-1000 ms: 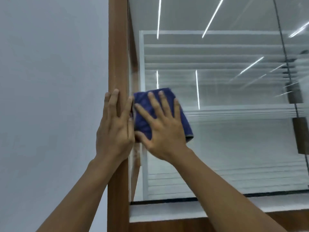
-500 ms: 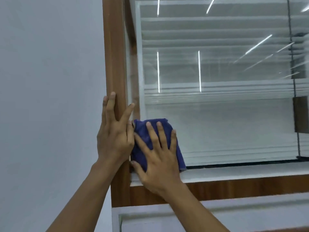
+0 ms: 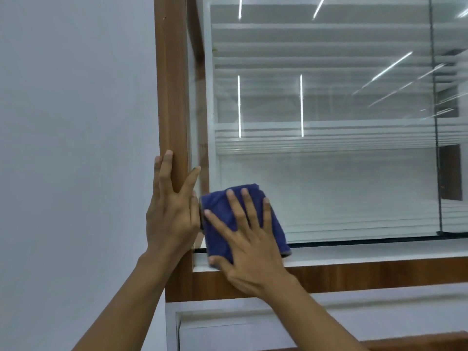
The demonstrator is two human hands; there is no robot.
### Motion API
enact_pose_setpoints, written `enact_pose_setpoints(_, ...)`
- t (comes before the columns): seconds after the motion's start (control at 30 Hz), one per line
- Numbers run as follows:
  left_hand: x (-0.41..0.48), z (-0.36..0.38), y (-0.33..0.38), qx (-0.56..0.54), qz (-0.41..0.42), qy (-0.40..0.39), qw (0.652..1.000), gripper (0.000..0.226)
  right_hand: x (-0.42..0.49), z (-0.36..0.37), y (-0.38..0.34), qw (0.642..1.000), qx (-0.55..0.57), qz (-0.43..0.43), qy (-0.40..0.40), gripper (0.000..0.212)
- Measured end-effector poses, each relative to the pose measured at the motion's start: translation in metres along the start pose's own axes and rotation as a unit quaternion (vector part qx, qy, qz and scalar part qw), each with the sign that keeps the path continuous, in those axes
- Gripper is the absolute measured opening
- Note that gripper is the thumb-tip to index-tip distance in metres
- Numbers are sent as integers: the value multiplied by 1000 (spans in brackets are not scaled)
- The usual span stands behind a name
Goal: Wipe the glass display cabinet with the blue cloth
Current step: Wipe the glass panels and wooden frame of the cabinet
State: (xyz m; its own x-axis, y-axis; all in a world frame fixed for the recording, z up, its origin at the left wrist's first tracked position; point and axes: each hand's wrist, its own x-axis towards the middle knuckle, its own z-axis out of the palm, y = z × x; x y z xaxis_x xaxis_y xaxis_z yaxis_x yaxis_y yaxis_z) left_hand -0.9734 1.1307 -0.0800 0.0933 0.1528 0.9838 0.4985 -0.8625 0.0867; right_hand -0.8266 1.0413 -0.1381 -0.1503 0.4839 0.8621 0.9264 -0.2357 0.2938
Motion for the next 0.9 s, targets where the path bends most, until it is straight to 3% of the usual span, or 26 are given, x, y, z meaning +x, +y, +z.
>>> enact_pose_setpoints(0.07, 1, -2, -1, -4, -5, -8, 1000, 52, 13, 1, -19, 1000, 15, -6, -2, 100)
enact_pose_setpoints(0.17, 1, -2, 1, 39, 24, -1, 999, 52, -13, -7, 24, 1000, -3, -2, -4, 94)
enact_pose_setpoints(0.27, 5, -3, 5, 115, 68, -1, 991, 54, -66, -19, 115, 997, -21, 74, -3, 82)
enact_pose_setpoints(0.33, 6, -1, 10, 161, 105, -16, 981, 56, -95, -33, 166, 988, -8, 152, -23, 85)
enact_pose_setpoints(0.43, 13, 7, 19, 202, 136, -40, 969, 58, -86, -39, 168, 978, 18, 209, -19, 89)
enact_pose_setpoints(0.5, 20, 11, 22, 224, 145, -50, 963, 58, -46, -33, 130, 982, 21, 186, 4, 91)
enact_pose_setpoints(0.6, 39, 11, 23, 245, 151, -54, 956, 61, 32, -30, 81, 998, -12, 46, 32, 90)
enact_pose_setpoints(0.67, 57, 9, 25, 244, 151, -47, 957, 63, 79, -44, 85, 999, -21, -3, 48, 86)
enact_pose_setpoints(0.7, 70, 6, 27, 243, 150, -45, 957, 62, 99, -53, 99, 998, -22, 10, 63, 85)
enact_pose_setpoints(0.77, 109, -1, 27, 244, 146, -44, 958, 61, 136, -76, 146, 988, -13, 115, 103, 86)
enact_pose_setpoints(0.83, 145, -9, 27, 252, 151, -42, 955, 62, 157, -97, 186, 955, 7, 263, 134, 90)
enact_pose_setpoints(0.9, 192, -17, 25, 254, 148, -50, 954, 62, 197, -112, 187, 933, 19, 328, 144, 93)
